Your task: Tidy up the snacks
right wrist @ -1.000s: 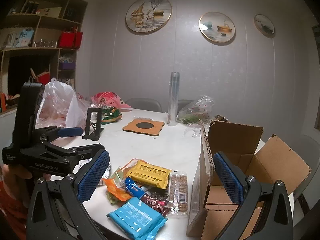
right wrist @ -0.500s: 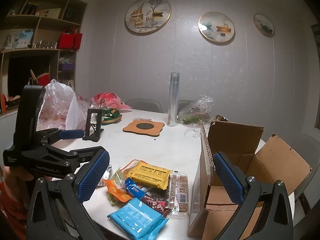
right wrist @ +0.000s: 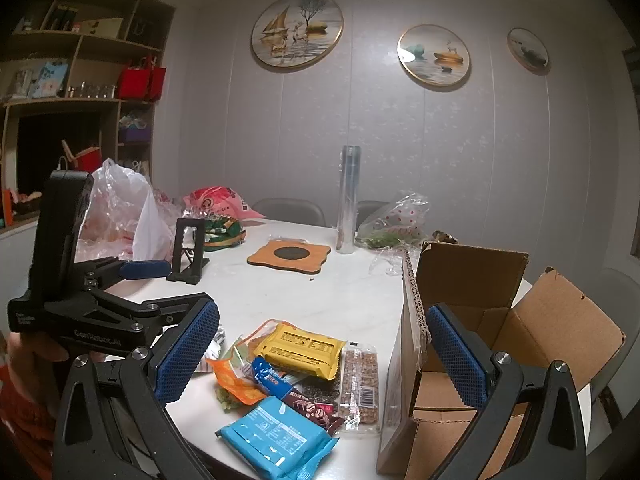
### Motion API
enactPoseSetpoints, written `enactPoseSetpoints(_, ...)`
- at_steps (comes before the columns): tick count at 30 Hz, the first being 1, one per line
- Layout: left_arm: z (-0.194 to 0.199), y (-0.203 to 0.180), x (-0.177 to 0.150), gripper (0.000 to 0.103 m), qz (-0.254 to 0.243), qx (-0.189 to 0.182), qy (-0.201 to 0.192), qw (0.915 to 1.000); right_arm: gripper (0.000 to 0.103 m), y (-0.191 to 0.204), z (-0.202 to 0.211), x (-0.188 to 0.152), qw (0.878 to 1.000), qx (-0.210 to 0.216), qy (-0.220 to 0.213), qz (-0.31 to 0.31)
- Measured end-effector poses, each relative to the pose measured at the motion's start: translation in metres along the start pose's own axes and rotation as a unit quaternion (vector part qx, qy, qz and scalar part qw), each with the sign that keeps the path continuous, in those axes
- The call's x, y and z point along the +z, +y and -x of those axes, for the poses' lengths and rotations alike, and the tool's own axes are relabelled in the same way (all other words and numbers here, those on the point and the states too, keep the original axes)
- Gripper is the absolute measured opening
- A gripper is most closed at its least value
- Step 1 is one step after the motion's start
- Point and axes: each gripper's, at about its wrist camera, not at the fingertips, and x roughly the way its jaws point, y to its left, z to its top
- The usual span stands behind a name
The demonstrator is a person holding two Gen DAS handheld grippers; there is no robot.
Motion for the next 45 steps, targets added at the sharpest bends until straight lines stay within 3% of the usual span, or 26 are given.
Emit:
enactPoseSetpoints(23, -0.002, 0.003, 0.001, 0.102, 0.004, -0.003, 0.001, 1.0000, 0.103, 0.001, 0.000, -0.001, 1.000, -0.002, 0.000, 0.002)
enactPoseSetpoints(30, -0.001, 0.006, 0.001, 0.102, 0.007, -0.009, 0.000, 0.9999, 0.103, 0.012, 0.005, 0.001, 0.999, -0.016, -0.006, 0.032)
enactPoseSetpoints(36, 0.001, 0.020, -0.001, 0.102, 0.016, -0.005, 0.000, 0.9999, 0.103, 0.025, 0.019, 0.010, 0.998, -0.013, -0.045, 0.050)
enactPoseSetpoints(37, 0.002, 0.026, -0.002, 0.102, 0.019, -0.003, -0.001, 0.9998, 0.102, 0.028, 0.020, 0.012, 0.997, -0.002, -0.050, 0.054)
enactPoseSetpoints(40, 0.004, 0.041, -0.008, 0.102, 0.030, 0.003, 0.001, 0.9995, 0.085, 0.041, 0.012, 0.014, 0.997, 0.022, -0.039, 0.065)
enactPoseSetpoints(45, -0.002, 0.063, -0.026, 0.102, 0.042, 0.017, 0.025, 0.9986, 0.064, 0.055, -0.031, 0.004, 0.995, 0.069, 0.035, 0.069)
